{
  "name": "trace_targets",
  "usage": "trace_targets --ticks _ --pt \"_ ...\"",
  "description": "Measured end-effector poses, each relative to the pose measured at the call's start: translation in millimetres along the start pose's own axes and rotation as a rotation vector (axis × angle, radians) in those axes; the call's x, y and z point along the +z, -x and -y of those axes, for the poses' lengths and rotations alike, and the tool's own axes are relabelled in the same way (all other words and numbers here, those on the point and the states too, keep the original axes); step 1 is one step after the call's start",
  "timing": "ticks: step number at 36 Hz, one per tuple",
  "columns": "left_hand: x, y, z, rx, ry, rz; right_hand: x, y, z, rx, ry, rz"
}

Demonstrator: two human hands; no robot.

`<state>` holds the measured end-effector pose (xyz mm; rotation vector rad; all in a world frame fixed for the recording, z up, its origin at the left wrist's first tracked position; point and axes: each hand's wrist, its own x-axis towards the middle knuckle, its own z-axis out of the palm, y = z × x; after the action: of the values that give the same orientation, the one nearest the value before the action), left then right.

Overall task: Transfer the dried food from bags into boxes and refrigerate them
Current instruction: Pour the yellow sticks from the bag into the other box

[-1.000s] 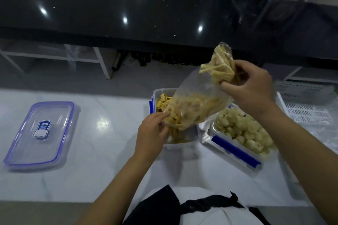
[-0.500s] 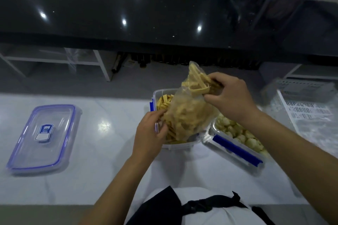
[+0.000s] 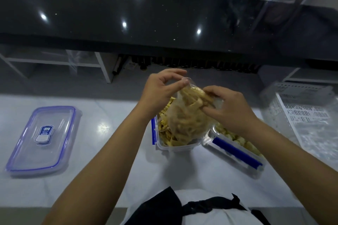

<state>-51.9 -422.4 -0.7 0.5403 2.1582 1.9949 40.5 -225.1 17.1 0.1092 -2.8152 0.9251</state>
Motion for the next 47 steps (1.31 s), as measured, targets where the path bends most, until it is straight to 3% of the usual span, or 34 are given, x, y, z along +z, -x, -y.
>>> trace_targets --ticks 6,10,14,20,24,28,32,36,40,42,47 --pt "-5 -1 1 0.125 0.11 -0.07 -8 12 -36 0.23 -0.042 0.124" --pt "-8 -1 -1 0.127 0.168 -0.053 -6 16 -58 0.292 -0.011 0.096" --pt "-10 -1 -7 0.126 0.176 -0.045 -8 11 -59 0.296 -0.135 -0.052" --pt "-24 -5 -19 0.148 0.244 -0.128 -20 -2 -42 0.156 -0.37 -0.264" --pt "-25 -2 -11 0.076 0.293 -0.157 -4 3 -38 0.363 -0.454 -0.149" --pt "-23 4 1 0.028 0.379 -0.185 17 10 -43 0.624 -0.729 -0.039" --pt "-26 4 8 0.024 0.28 -0.06 26 5 -39 0.624 -0.833 -0.071" --pt "-20 4 25 -0.239 -0.036 0.163 21 -6 -29 0.6 -0.938 -0.11" --pt "-17 6 36 -0.196 0.042 -0.038 17 -10 -24 0.517 -1.106 -0.139" --pt "-21 4 41 -0.15 0.119 -0.121 20 -7 -27 0.533 -1.07 -0.145" --pt "-20 14 57 -0.232 0.112 -0.022 41 11 -34 0.648 -0.898 0.078"
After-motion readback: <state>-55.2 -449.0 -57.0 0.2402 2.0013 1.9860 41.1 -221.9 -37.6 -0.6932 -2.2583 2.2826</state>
